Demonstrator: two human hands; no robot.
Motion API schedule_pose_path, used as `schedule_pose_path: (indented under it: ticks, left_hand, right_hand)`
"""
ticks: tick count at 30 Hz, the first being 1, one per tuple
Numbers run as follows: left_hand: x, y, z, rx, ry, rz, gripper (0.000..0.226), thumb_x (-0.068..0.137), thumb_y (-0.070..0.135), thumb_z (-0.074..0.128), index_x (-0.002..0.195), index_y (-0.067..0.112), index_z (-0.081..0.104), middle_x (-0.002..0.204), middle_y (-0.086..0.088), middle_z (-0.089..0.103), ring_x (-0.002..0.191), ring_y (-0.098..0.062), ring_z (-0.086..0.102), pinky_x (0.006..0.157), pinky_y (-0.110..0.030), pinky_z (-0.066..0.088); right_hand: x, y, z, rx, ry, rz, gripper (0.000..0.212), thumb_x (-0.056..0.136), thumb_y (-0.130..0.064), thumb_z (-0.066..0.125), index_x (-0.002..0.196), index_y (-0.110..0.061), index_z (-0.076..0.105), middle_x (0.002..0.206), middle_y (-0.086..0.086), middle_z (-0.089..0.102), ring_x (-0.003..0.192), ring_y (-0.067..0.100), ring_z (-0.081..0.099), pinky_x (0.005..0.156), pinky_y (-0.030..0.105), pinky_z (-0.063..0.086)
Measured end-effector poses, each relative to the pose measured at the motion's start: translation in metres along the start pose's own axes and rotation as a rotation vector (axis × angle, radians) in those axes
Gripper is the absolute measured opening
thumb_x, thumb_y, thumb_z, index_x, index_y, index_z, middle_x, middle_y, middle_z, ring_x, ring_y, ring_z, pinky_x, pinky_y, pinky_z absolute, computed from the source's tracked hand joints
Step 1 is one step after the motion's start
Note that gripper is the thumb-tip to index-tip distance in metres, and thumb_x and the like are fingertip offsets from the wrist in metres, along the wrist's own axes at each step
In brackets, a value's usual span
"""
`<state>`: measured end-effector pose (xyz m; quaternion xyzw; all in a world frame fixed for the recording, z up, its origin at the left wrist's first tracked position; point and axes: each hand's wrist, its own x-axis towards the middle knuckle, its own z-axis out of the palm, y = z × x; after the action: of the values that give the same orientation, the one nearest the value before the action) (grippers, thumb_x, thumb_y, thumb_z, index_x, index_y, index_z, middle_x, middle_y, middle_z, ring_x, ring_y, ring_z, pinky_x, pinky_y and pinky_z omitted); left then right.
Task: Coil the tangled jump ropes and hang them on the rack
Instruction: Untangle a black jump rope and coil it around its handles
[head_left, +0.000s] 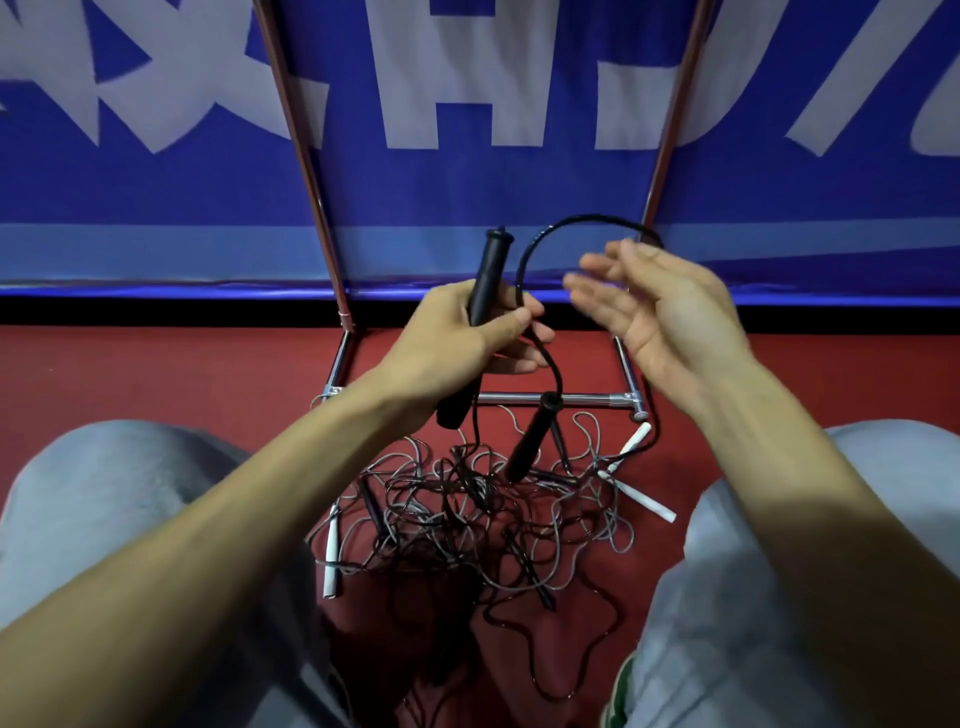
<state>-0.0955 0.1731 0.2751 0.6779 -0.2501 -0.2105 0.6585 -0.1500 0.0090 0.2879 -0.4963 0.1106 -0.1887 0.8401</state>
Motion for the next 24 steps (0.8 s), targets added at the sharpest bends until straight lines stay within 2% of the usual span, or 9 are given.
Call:
schedule_pose_path:
  ticks: [2,4,7,10,14,19,22,24]
  left_hand:
    - [0.002,0.003,-0.001,-0.089,0.069,0.014,0.01,0.097,0.001,0.05,0.094,0.004,0.059,0.082,-0.011,0.07,0.066,-0.016,0.068,0.072,-0.028,0.059]
    - [0.004,0.006,-0.003,-0.156,0.135,0.029,0.009,0.096,0.002,0.051,0.093,0.004,0.059,0.082,-0.011,0.07,0.066,-0.016,0.068,0.072,-0.028,0.059]
    - [0.006,0.011,-0.008,-0.268,0.25,0.018,0.007,0.095,0.005,0.055,0.09,0.003,0.059,0.079,-0.01,0.072,0.065,-0.017,0.07,0.069,-0.025,0.059]
    - [0.009,0.012,-0.017,-0.371,0.335,-0.019,0.012,0.095,0.007,0.057,0.084,0.003,0.058,0.074,-0.008,0.073,0.063,-0.016,0.07,0.069,-0.025,0.06]
    - [0.009,0.014,-0.024,-0.423,0.319,-0.043,0.015,0.093,0.006,0.059,0.079,0.003,0.058,0.079,-0.011,0.073,0.067,-0.018,0.07,0.072,-0.026,0.06]
    - [0.008,0.013,-0.022,-0.354,0.283,-0.023,0.016,0.093,0.006,0.06,0.077,0.006,0.058,0.082,-0.012,0.074,0.067,-0.019,0.071,0.07,-0.026,0.06]
    - [0.01,0.01,-0.022,-0.262,0.266,-0.003,0.012,0.094,0.01,0.059,0.083,0.005,0.06,0.09,-0.013,0.074,0.077,-0.021,0.073,0.075,-0.027,0.06]
    - [0.012,0.006,-0.023,-0.173,0.245,-0.021,0.015,0.097,0.015,0.055,0.098,0.002,0.062,0.097,-0.015,0.073,0.085,-0.022,0.073,0.081,-0.027,0.058]
  right_hand:
    - [-0.002,0.007,0.001,-0.295,-0.024,0.06,0.015,0.099,-0.015,0.047,0.09,-0.008,0.058,0.085,0.008,0.067,0.067,0.018,0.068,0.063,0.027,0.059]
    - [-0.003,0.015,0.003,-0.561,-0.072,0.103,0.021,0.1,-0.02,0.045,0.087,-0.011,0.059,0.08,0.005,0.066,0.06,0.012,0.063,0.058,0.02,0.055]
    - [-0.003,0.023,0.006,-0.791,-0.146,0.132,0.031,0.102,-0.026,0.041,0.082,-0.012,0.06,0.072,0.003,0.062,0.055,0.007,0.057,0.056,0.016,0.049]
    - [-0.006,0.024,0.006,-0.822,-0.235,0.136,0.034,0.101,-0.031,0.041,0.087,-0.011,0.064,0.076,0.004,0.068,0.064,0.013,0.064,0.065,0.021,0.051]
    - [-0.01,0.029,0.011,-0.847,-0.269,0.003,0.018,0.095,-0.024,0.055,0.081,-0.017,0.064,0.079,0.007,0.069,0.068,0.019,0.067,0.069,0.029,0.051]
    - [-0.009,0.038,0.013,-0.955,-0.144,-0.168,0.015,0.085,-0.017,0.068,0.071,-0.02,0.067,0.069,0.012,0.068,0.058,0.021,0.066,0.062,0.038,0.057]
    - [-0.009,0.034,0.011,-0.997,-0.095,-0.197,0.012,0.082,-0.015,0.07,0.07,-0.015,0.072,0.061,0.012,0.067,0.051,0.02,0.063,0.053,0.032,0.056]
    - [-0.007,0.031,0.008,-0.928,-0.054,-0.169,0.011,0.081,-0.011,0.071,0.07,-0.013,0.072,0.057,0.01,0.064,0.046,0.017,0.059,0.045,0.027,0.049]
